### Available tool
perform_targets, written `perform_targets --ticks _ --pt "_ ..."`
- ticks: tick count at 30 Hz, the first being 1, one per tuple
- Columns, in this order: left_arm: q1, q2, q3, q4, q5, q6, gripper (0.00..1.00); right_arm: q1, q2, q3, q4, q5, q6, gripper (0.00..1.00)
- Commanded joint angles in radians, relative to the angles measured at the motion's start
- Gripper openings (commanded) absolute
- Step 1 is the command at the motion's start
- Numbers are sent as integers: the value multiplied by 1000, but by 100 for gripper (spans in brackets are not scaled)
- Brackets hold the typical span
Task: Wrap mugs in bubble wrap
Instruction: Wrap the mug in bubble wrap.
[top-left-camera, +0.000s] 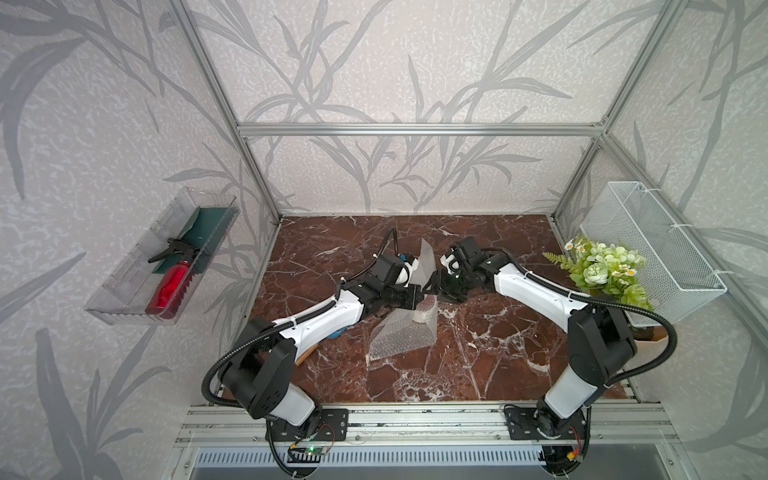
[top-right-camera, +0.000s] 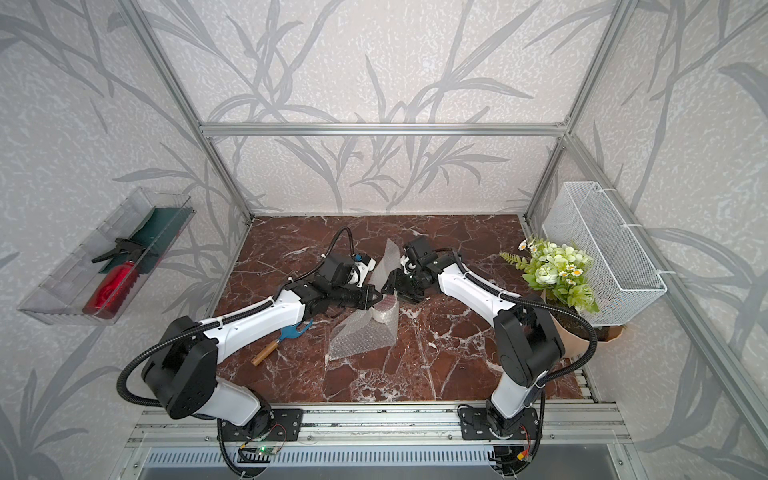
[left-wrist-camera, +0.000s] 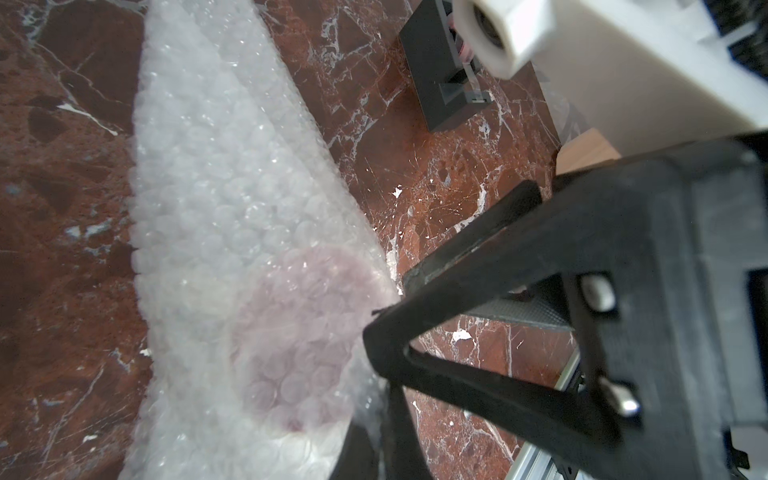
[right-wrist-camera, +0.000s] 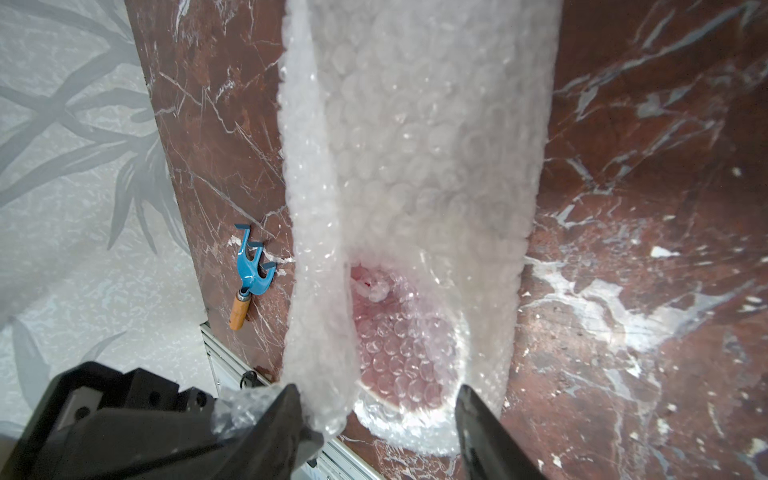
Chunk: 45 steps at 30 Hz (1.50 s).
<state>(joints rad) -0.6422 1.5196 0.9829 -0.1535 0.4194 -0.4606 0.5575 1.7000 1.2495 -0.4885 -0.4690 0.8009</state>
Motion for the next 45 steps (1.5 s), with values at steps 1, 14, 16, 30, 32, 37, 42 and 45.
perform_targets --ticks 1,14,16,30,32,37,42,45 --pt "-15 14 36 2 1 30 0 10 1 -4 83 -23 45 56" --pt "-21 9 25 11 -9 43 0 24 50 -51 164 -54 95 11" --pt "-19 -7 27 -5 -26 49 6 22 40 -54 144 -39 82 4" --pt "64 11 68 -154 -177 112 32 22 58 -42 87 6 33 0" --pt "65 61 101 -193 -169 123 32 23 58 -39 76 8 27 0" --pt "63 107 130 -205 -139 125 35 22 58 -42 70 12 22 0" --pt "58 133 146 -237 -130 127 39 22 64 -43 76 7 23 0" --pt "56 131 142 -221 -128 116 42 22 67 -42 76 6 21 0"
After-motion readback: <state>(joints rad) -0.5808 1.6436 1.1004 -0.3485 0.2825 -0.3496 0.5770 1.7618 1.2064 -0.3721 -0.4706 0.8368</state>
